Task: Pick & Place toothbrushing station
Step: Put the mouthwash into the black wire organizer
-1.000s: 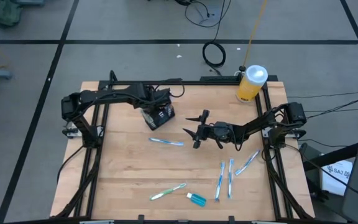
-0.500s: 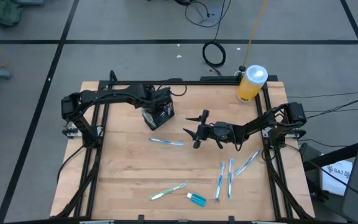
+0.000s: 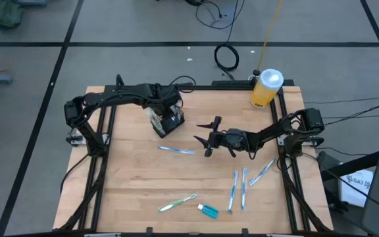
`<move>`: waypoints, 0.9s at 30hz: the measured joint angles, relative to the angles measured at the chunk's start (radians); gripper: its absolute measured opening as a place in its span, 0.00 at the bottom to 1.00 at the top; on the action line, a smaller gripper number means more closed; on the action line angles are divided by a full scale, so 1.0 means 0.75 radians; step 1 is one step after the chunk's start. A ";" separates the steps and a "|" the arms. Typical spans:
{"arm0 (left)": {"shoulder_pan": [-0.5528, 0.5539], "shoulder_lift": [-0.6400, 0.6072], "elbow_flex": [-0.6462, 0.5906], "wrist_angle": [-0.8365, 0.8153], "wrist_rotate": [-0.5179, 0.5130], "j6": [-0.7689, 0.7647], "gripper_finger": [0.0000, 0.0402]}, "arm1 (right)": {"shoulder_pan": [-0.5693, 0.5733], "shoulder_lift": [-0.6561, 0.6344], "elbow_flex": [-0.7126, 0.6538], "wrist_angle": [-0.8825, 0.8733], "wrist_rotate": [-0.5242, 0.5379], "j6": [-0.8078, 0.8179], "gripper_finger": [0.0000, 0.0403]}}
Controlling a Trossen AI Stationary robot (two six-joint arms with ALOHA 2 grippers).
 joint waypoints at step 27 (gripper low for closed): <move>0.009 0.109 0.005 -0.006 -0.038 0.004 0.28 | -0.025 0.000 0.000 -0.011 -0.001 0.038 0.57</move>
